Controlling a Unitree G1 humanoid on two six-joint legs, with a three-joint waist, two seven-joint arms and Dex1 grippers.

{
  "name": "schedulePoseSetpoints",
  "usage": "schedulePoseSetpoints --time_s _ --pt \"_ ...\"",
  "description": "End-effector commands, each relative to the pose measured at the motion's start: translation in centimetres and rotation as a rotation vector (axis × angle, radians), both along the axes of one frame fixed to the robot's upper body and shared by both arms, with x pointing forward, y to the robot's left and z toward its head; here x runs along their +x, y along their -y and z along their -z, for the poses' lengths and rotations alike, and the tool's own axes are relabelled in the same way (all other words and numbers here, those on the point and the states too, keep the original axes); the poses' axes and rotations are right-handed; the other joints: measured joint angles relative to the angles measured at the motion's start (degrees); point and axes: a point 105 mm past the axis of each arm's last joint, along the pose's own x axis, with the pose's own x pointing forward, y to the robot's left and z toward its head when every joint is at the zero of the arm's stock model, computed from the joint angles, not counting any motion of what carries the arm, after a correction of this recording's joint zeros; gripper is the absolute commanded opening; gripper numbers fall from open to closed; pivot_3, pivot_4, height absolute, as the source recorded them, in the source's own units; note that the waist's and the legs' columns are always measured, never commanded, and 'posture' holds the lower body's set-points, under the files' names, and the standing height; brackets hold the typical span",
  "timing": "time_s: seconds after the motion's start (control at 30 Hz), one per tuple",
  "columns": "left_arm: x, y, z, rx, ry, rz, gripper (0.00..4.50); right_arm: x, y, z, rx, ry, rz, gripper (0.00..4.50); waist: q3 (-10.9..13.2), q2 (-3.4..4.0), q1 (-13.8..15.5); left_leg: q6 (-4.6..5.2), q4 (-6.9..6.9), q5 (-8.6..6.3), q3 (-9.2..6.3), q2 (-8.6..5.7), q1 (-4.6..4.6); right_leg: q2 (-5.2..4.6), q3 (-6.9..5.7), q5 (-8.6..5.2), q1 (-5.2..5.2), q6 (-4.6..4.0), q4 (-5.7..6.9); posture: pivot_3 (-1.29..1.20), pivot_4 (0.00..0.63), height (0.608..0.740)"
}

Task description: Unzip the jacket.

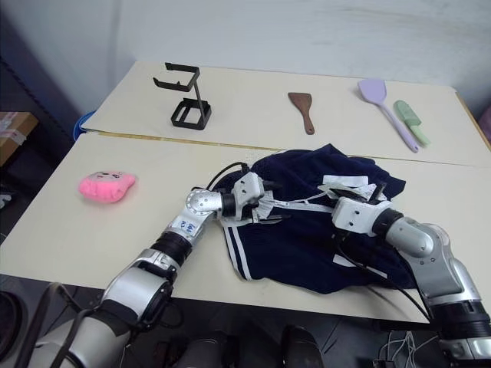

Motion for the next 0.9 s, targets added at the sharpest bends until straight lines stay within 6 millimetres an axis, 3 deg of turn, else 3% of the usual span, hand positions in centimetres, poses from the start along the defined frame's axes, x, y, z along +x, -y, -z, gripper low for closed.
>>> schedulePoseSetpoints --time_s 0.03,0.23,0.37,0.53,0.67,0.8,0.9 --pt "0.4 0.7 -0.3 0.000 0.024 -0.020 4.50 -0.1 1.2 -1.8 0.019 0.051 0.040 0.04 0.0 0.00 0.0 0.01 0.00 0.00 0.00 0.00 0.00 0.00 0.00 0.00 0.00 0.00 0.00 0.00 0.150 0.740" --pt "0.2 1.7 0.3 0.014 -0.010 -0.007 4.50 0.2 1.4 -1.5 -0.024 0.062 0.058 0.04 0.0 0.00 0.0 0.00 -0.01 0.00 0.00 0.00 0.00 0.00 -0.01 0.00 0.00 0.00 0.00 0.00 0.150 0.740" --pt "0.2 0.6 3.2 0.114 -0.115 -0.051 4.50 -0.2 3.6 -1.8 -0.072 0.091 0.130 0.04 0.0 0.00 0.1 0.01 -0.01 0.01 -0.01 -0.02 0.01 -0.01 -0.01 0.00 0.02 0.00 0.01 0.00 0.150 0.740" --pt "-0.6 -1.1 6.5 0.178 -0.257 -0.089 4.50 -1.5 8.8 -2.5 -0.135 0.103 0.300 0.04 0.0 -0.01 -0.1 0.01 -0.02 0.01 -0.03 -0.01 0.12 -0.02 -0.02 0.00 0.15 0.00 -0.06 0.00 0.150 0.740" --pt "-0.9 -2.2 7.9 0.169 -0.338 -0.141 4.50 -2.7 12.1 -3.1 -0.166 0.113 0.399 0.04 -0.3 -0.02 -0.3 0.00 -0.06 0.01 -0.03 0.04 0.27 0.00 0.00 0.00 0.24 0.00 -0.08 0.00 0.150 0.740" --pt "-1.8 -3.2 9.4 0.201 -0.373 -0.131 4.50 -4.8 17.5 -3.1 -0.192 0.099 0.567 0.04 -0.4 0.03 -0.5 -0.03 -0.25 0.00 0.14 0.07 0.63 0.02 0.17 0.00 0.40 0.00 -0.13 0.00 0.150 0.740" --pt "-2.0 -3.8 9.7 0.203 -0.380 -0.144 4.50 -6.7 21.8 -2.8 -0.220 0.092 0.709 0.04 -0.5 -0.01 -0.8 -0.10 -0.67 -0.05 0.23 0.12 1.41 0.04 0.28 -0.01 1.11 -0.02 -0.74 0.00 0.150 0.740"
